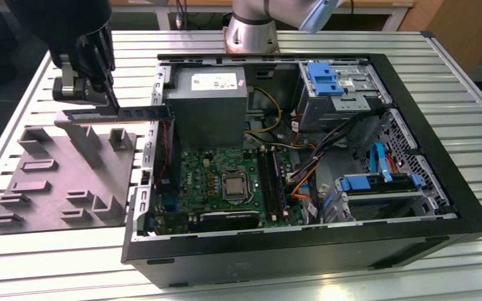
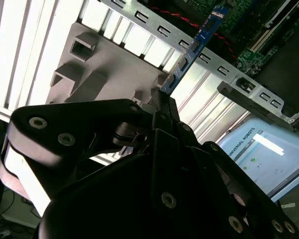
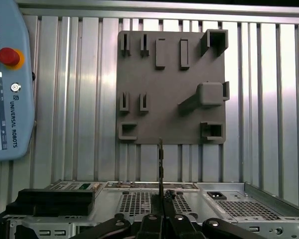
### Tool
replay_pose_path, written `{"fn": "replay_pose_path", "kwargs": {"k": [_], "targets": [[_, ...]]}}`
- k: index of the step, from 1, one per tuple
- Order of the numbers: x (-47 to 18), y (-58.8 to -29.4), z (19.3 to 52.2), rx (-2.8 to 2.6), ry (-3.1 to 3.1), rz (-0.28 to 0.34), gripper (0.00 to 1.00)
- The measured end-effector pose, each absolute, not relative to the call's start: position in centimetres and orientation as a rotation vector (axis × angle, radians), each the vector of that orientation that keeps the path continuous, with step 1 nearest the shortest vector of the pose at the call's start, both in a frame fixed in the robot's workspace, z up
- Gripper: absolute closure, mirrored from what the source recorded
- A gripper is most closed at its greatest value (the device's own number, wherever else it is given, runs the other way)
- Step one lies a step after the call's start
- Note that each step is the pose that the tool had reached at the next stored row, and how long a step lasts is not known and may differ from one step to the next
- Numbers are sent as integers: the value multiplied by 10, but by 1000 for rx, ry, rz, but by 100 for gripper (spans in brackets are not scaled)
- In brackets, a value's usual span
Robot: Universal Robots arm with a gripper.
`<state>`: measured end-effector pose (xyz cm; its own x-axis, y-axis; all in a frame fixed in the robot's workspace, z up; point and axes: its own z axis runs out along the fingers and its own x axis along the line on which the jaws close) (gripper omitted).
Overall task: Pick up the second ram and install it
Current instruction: 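Pick up the second ram and move it above second insertion slot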
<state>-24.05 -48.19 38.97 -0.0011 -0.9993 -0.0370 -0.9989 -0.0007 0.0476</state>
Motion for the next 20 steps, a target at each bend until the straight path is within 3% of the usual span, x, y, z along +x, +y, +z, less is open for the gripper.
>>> {"fn": "replay_pose_path", "kwargs": {"k": [20], "targets": [[-221,-482,390,2215,-2215,-94,88]]}}
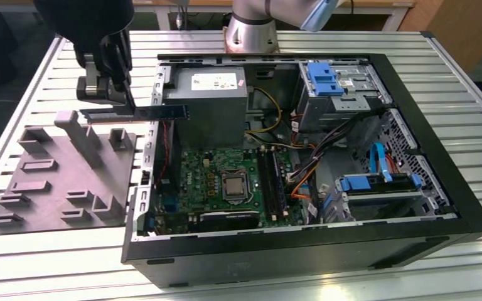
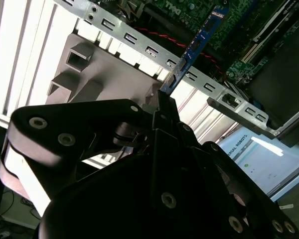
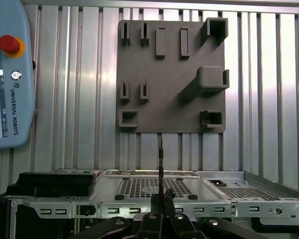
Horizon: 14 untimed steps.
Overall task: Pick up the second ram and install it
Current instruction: 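Pick up the second ram and move it above second insertion slot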
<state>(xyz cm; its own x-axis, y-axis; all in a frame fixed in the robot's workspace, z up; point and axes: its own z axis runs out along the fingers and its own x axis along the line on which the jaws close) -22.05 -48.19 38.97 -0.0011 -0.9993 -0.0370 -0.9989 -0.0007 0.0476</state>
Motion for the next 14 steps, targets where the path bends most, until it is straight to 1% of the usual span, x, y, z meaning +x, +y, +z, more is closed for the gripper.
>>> {"fn": "replay_pose_path", "kwargs": {"k": [14], "targets": [[-208,-482,390,2215,-2215,-94,88]]}}
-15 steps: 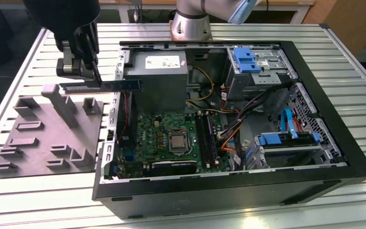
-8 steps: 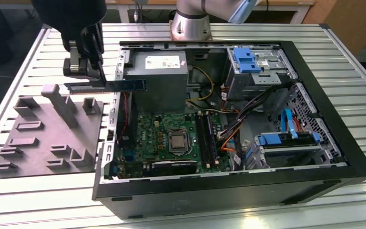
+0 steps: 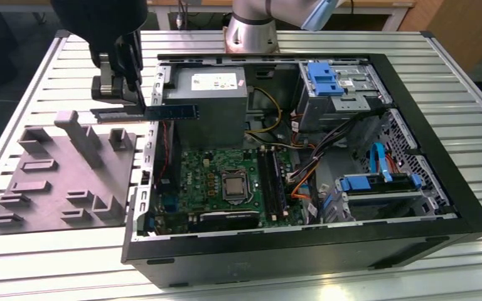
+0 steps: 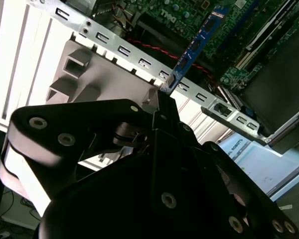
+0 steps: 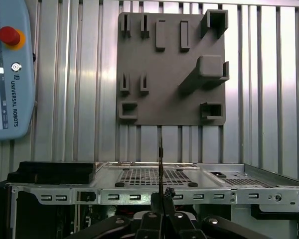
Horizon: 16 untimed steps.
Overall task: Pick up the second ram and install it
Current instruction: 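Pick up the second ram and move it above second insertion slot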
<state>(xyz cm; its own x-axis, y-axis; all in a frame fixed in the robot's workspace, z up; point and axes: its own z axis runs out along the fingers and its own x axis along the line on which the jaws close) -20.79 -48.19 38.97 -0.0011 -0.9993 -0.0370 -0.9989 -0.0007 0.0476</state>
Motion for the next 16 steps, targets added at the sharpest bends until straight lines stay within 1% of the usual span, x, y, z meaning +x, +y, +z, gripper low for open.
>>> {"fn": "replay_pose_path", "kwargs": {"k": [16], "targets": [[-194,-482,390,2215,-2215,-94,88]]}}
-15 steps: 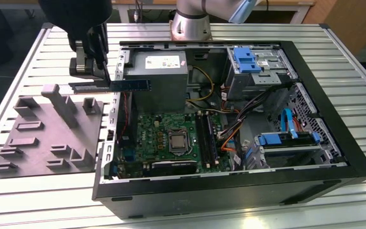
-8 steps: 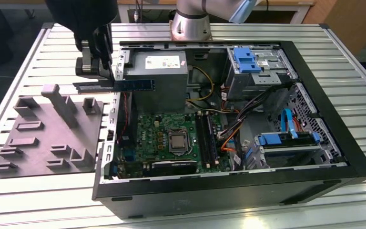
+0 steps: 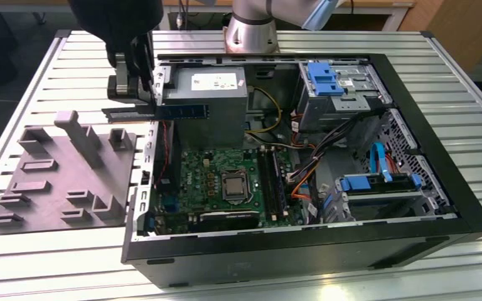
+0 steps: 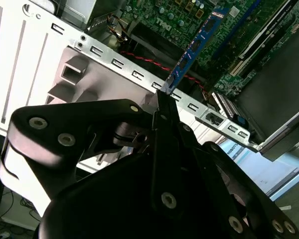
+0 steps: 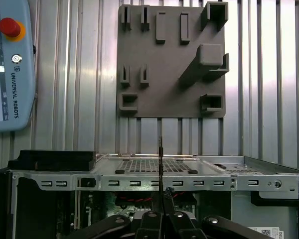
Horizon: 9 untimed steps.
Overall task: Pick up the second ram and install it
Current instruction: 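Pick up the second ram and move it above second insertion slot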
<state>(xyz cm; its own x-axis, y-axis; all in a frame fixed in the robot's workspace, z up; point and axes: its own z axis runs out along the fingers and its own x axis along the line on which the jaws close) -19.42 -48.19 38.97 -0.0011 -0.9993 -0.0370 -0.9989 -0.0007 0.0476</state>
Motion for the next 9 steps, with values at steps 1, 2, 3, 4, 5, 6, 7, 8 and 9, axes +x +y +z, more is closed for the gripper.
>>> {"fn": "replay_pose_path", "kwargs": {"k": [1,2,3,4,5,6,7,8,9], "targets": [[-193,-482,390,2215,-2215,-94,88],[-193,-482,390,2215,-2215,-94,88],[-192,-482,390,2215,-2215,-94,88],[-191,-482,390,2215,-2215,-94,88],[-190,-482,390,2215,-2215,-94,88],[-189,-482,390,2215,-2215,-94,88],[-188,-482,390,2215,-2215,-94,88],[-187,-482,390,2215,-2215,-94,88],[-186,-482,390,2215,-2215,-94,88]]}}
